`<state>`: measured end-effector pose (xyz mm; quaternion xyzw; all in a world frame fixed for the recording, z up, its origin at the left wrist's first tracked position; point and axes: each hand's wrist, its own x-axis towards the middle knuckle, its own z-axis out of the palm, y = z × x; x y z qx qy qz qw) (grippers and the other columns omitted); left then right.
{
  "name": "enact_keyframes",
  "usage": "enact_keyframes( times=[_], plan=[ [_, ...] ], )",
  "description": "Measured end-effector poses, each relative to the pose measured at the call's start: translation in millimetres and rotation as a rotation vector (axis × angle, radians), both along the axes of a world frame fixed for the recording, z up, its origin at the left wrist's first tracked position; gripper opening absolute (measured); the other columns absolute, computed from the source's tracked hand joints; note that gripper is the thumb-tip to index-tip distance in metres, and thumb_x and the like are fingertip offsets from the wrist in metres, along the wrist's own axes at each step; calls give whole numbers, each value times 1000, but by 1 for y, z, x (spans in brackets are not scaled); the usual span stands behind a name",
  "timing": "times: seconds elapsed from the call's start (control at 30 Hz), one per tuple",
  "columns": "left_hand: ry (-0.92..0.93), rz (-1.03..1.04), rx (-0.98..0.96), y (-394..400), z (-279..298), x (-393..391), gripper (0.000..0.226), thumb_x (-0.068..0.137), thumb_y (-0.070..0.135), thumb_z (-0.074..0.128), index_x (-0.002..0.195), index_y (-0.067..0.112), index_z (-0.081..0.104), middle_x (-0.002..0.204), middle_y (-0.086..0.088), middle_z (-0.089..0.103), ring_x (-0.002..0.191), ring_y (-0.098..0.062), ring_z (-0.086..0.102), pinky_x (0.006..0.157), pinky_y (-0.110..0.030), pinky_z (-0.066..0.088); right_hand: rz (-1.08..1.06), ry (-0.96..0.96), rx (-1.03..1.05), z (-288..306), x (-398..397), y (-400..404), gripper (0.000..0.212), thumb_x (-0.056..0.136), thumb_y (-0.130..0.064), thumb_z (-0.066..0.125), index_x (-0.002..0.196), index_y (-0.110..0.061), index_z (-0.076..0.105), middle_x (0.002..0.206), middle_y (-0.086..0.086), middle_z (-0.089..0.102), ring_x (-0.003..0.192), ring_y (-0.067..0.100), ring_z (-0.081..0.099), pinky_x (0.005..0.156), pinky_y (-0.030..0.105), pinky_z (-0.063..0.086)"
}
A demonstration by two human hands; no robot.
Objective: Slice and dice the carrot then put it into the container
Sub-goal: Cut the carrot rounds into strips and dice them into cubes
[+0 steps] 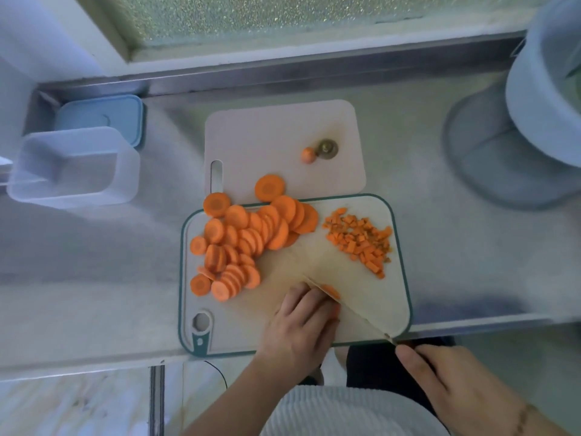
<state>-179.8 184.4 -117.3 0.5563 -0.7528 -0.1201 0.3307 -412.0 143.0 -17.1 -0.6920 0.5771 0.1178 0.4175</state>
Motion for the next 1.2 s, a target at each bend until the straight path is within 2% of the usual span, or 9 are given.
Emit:
enact_keyframes(
  times=[0.1,0.23,0.33,0.43,0.57,0.7,0.9,1.03,1.2],
  plan=[
    [11,7,15,0,-1,0,19,89,11,75,108,7,71,119,-6,64,104,-35,61,94,-41,51,-19,-13,43,6,1,-2,84,71,-78,10,68,-13,63,69,-5,66,70,6,60,65,20,45],
    [3,6,27,1,-3,2,18,89,11,76,106,5,74,116,-9,68,101,-36,62,92,-41,52,-12,-46,53,5,13,-9,69,75,-75,12,58,-19,48,61,-15,58,59,8,52,60,22,42],
    [-5,-7,6,-2,-1,2,19,89,11,77,106,4,75,115,-9,68,104,-33,61,95,-38,52,49,-4,1,-4,26,-13,72,76,-76,7,58,-18,45,52,0,48,51,14,47,57,28,42],
    [-39,-34,-1,-1,4,5,22,87,9,76,108,2,74,115,-11,68,104,-32,60,97,-37,51,18,-69,-17,-7,27,-11,69,80,-75,9,54,-21,42,47,-1,43,47,13,44,52,24,38],
    [-34,6,-9,4,1,8,20,85,6,77,103,0,74,110,-12,67,101,-33,59,93,-35,51,-70,-128,13,8,12,-1,65,82,-71,18,55,-21,51,53,-11,53,53,8,49,52,20,34],
    [-26,22,-37,5,-2,5,22,82,5,79,104,1,76,108,-9,68,101,-31,61,93,-35,52,-27,-11,66,6,7,9,69,78,-75,15,57,-16,44,50,0,46,49,11,44,56,28,39],
    [-18,12,-17,4,-4,8,20,85,7,78,104,2,77,109,-10,71,103,-31,63,96,-31,51,2,-6,68,1,31,-12,66,77,-76,11,50,-24,40,40,-5,39,41,9,37,49,24,35],
    [-5,3,-27,4,-2,10,22,86,9,80,106,2,77,113,-9,72,106,-32,66,95,-37,53,62,10,43,-2,41,-9,71,78,-78,6,59,-21,45,53,-3,45,48,11,43,55,31,43],
    [-39,17,-30,10,-5,11,14,90,12,78,100,3,77,106,-8,72,97,-32,66,88,-42,54,-21,-70,35,6,18,4,73,81,-80,7,54,-22,41,53,3,49,52,16,48,60,33,45]
  ],
)
